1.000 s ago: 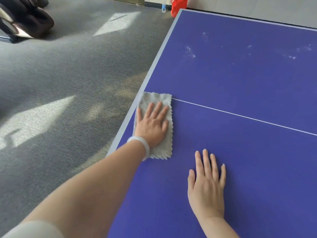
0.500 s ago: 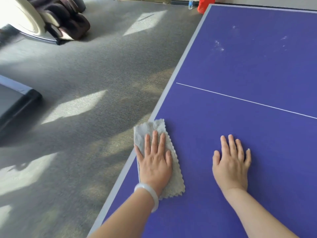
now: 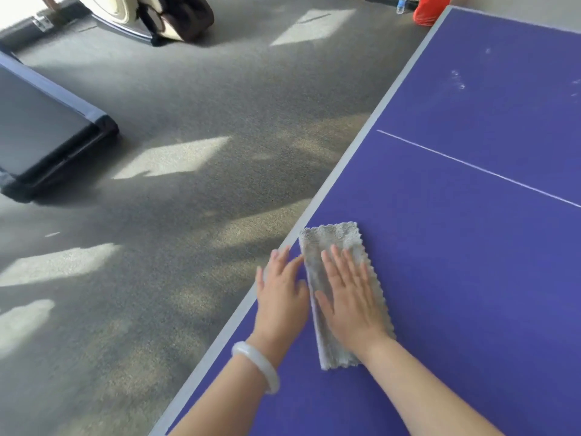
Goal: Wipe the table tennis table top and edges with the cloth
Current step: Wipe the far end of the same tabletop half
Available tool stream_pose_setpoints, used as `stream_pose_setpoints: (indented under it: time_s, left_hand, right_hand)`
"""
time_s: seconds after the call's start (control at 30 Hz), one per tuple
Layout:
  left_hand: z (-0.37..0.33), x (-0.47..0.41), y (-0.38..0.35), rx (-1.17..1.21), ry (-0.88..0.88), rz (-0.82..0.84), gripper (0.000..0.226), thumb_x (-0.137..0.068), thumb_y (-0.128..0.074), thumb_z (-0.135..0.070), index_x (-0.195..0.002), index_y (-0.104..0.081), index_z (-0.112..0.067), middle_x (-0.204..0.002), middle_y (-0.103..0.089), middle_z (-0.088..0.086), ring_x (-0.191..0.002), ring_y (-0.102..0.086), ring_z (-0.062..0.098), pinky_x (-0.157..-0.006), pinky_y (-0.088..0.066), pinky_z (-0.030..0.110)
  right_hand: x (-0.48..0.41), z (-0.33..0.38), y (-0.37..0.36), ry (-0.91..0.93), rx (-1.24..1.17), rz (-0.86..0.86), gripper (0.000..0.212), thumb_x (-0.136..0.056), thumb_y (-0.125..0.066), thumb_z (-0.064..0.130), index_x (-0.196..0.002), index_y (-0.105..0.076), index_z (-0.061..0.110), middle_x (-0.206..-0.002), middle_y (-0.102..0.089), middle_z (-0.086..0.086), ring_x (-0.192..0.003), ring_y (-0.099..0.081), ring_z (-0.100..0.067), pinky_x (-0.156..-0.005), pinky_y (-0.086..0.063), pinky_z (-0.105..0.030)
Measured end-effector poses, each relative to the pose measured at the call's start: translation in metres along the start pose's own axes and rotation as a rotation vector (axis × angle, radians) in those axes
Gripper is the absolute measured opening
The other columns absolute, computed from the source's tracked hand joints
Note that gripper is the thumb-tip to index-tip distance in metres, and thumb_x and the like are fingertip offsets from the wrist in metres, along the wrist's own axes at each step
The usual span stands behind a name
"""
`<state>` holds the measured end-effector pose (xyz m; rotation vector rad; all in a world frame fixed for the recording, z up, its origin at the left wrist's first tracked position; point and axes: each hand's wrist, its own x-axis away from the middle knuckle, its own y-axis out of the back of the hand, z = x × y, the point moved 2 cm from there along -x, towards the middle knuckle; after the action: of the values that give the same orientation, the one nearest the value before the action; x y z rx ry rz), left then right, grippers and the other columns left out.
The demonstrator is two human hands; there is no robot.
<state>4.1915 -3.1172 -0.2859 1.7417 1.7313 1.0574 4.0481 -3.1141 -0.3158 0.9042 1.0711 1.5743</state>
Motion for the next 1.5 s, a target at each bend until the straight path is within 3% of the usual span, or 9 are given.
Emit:
stream_pose_setpoints:
  time_s: [0.13,0.23,0.43,0.67,0.83,0.93,1.07,1.23,1.5]
  left_hand:
    - [0.096,0.019,0.035,0.078,0.385,0.128,0.041,-0.106,-0.034,-0.024,-0.145,-0.045,-0.016,-0.156,-0.038,0.000,-0.145,-0.029,0.016,-0.118,-0.020,0.034]
    - [0.130,0.029,0.048,0.665,0.751,0.346,0.058,-0.104,-0.024,-0.055,-0.128,-0.063,-0.020,-0.131,-0.064,-0.001,-0.119,-0.059,0.018,-0.098,-0.041,0.033]
    - [0.134,0.020,0.066,1.071,0.876,0.313,0.075,-0.100,-0.022,-0.064,-0.139,-0.049,-0.007,-0.142,-0.053,0.015,-0.121,-0.055,0.029,-0.095,-0.042,0.038]
    - [0.156,0.022,0.097,0.641,0.770,0.287,0.045,-0.108,-0.035,-0.036,-0.128,-0.060,-0.004,-0.124,-0.067,0.011,-0.116,-0.063,0.029,-0.097,-0.043,0.037]
    - [0.163,0.021,0.100,0.603,0.721,0.359,0.044,-0.107,-0.038,-0.037,-0.124,-0.063,-0.005,-0.114,-0.068,0.012,-0.105,-0.064,0.031,-0.097,-0.048,0.041]
    - [0.165,0.022,0.101,0.566,0.687,0.404,0.049,-0.105,-0.037,-0.043,-0.123,-0.065,-0.008,-0.109,-0.066,0.009,-0.096,-0.058,0.025,-0.069,-0.041,0.030]
    - [0.158,0.025,0.097,0.427,0.584,0.545,0.048,-0.104,-0.030,-0.052,-0.127,-0.062,-0.025,-0.117,-0.070,-0.006,-0.114,-0.062,0.017,-0.104,-0.035,0.043]
    - [0.133,0.043,0.076,0.561,0.605,0.672,0.033,-0.106,-0.042,-0.033,-0.133,-0.058,-0.024,-0.125,-0.065,0.001,-0.109,-0.063,0.019,-0.100,-0.047,0.038]
    - [0.139,0.071,0.079,0.622,0.642,0.627,0.049,-0.102,-0.043,-0.050,-0.126,-0.061,-0.011,-0.135,-0.062,0.004,-0.114,-0.063,0.017,-0.103,-0.046,0.031]
  right_hand:
    - [-0.006,0.009,-0.024,-0.151,0.191,0.045,0.068,-0.103,-0.023,0.049,-0.160,0.002,0.020,-0.166,0.010,-0.007,-0.154,0.013,-0.025,-0.124,0.007,-0.047]
    - [0.002,0.040,-0.032,-0.197,0.151,0.030,0.064,-0.104,-0.019,0.042,-0.160,-0.004,0.017,-0.167,0.004,-0.009,-0.155,0.007,-0.027,-0.124,0.003,-0.049]
    - [0.073,0.144,-0.064,0.304,0.097,0.142,0.058,-0.101,-0.027,0.038,-0.155,-0.035,0.018,-0.164,-0.025,-0.004,-0.152,-0.021,-0.024,-0.120,-0.018,-0.049]
    - [0.006,0.035,-0.022,-0.271,0.146,0.024,0.062,-0.097,-0.030,0.045,-0.155,-0.034,0.025,-0.164,-0.023,-0.012,-0.151,-0.014,-0.041,-0.123,-0.003,-0.058]
    - [0.072,0.144,-0.060,0.095,0.124,-0.003,0.053,-0.096,-0.044,0.021,-0.149,-0.046,0.020,-0.157,-0.039,-0.008,-0.146,-0.031,-0.041,-0.117,-0.025,-0.061]
    - [0.128,0.211,-0.088,0.393,0.094,0.145,0.054,-0.100,-0.035,0.037,-0.153,-0.040,0.025,-0.162,-0.029,-0.005,-0.152,-0.016,-0.040,-0.119,-0.016,-0.059]
    - [0.156,0.227,-0.097,0.619,0.176,0.336,0.059,-0.098,-0.046,0.037,-0.155,-0.033,0.028,-0.167,-0.015,-0.003,-0.153,-0.004,-0.040,-0.119,-0.002,-0.060]
    - [0.165,0.210,-0.098,0.743,0.190,0.396,0.077,-0.097,-0.042,0.017,-0.160,0.002,0.024,-0.162,0.030,-0.001,-0.144,0.038,-0.033,-0.115,0.025,-0.056]
    - [0.170,0.092,-0.051,0.539,0.183,0.202,0.063,-0.095,-0.039,0.045,-0.155,-0.034,0.025,-0.163,-0.028,-0.005,-0.151,-0.021,-0.033,-0.119,-0.015,-0.054]
